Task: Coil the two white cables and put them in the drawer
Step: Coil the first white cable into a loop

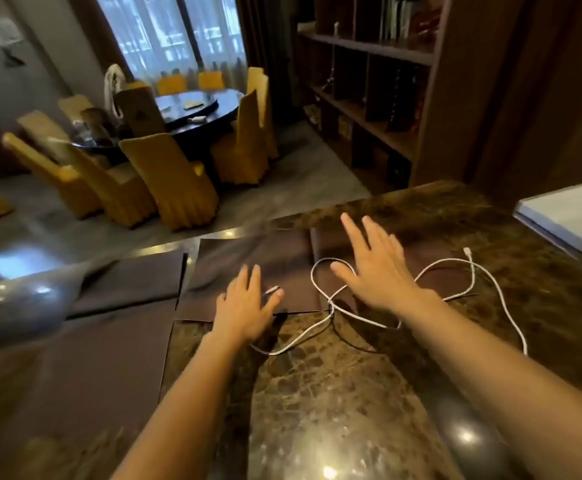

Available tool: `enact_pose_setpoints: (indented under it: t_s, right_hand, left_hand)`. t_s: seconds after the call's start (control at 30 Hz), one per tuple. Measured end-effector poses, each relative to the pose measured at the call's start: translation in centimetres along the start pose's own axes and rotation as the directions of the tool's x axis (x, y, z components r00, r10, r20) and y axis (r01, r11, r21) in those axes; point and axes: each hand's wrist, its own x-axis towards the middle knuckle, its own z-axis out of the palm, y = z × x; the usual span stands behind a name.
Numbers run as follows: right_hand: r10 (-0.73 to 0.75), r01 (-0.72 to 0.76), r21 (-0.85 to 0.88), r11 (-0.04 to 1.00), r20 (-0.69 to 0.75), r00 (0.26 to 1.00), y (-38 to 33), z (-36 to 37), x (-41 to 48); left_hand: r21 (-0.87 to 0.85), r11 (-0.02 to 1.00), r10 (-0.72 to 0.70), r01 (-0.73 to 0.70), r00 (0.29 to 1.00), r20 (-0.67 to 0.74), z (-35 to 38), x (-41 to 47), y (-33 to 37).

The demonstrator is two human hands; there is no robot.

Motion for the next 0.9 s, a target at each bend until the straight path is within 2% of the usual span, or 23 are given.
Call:
enact_pose_setpoints:
  t_s: [0.07,0.13,0.2,0.27,0.33,0.4,0.5,0.57,0.7,0.83,0.9]
  right_hand:
    - [-0.09,0.082,0.115,0.99,0.067,0.994,-1.1,1.5,-0.6]
    - [-0.181,0.163,0.13,0.978,0.132,0.975,-2.4,4.1,-1.7]
    - [-0.203,0.171,0.155,0.973,0.222,0.954,-2.8,6.7,-2.5]
    - [-0.209,0.162,0.176,0.971,0.297,0.932,-2.2,8.3,-3.4]
    - [-0.246,0.185,0.244,0.952,0.253,0.935,-1.3,9.7,-4.5]
    - [-0.273,0.208,0.322,0.923,0.171,0.947,-0.2,10.3,-5.2]
    - [-0.265,0.201,0.419,0.885,0.099,0.959,0.7,10.9,-5.5]
    - [-0.269,0.215,0.439,0.872,0.062,0.961,0.6,11.0,-5.6]
    - [-0.283,0.276,0.441,0.854,-0.052,0.958,0.4,11.2,-5.3]
    - [-0.268,0.299,0.323,0.898,-0.138,0.953,0.5,11.3,-5.1]
    - [-0.252,0.295,0.285,0.912,-0.178,0.951,0.5,11.0,-4.6]
  left_hand:
    - [-0.094,0.995,0.044,-0.04,0.998,0.035,1.6,-1.4,1.1]
    - [-0.113,0.988,0.11,-0.103,0.993,0.052,4.1,-3.4,2.5]
    - [-0.05,0.991,0.125,-0.122,0.991,0.055,6.2,-4.7,3.7]
    - [0.018,0.99,0.14,-0.139,0.99,-0.006,7.4,-5.6,4.0]
    - [-0.029,0.981,0.188,-0.191,0.979,-0.08,8.0,-6.3,3.8]
    - [-0.147,0.958,0.227,-0.245,0.965,-0.128,8.2,-6.6,3.1]
    - [-0.191,0.929,0.273,-0.316,0.936,-0.221,8.0,-7.0,2.7]
    - [-0.31,0.907,0.186,-0.285,0.932,-0.311,7.3,-6.9,3.2]
    - [-0.613,0.783,-0.165,-0.108,0.914,-0.372,5.0,-6.2,2.0]
    - [-0.72,0.692,-0.325,-0.052,0.868,-0.376,1.8,-5.7,-2.7]
    - [-0.716,0.698,-0.406,-0.003,0.822,-0.399,0.1,-5.8,-5.7]
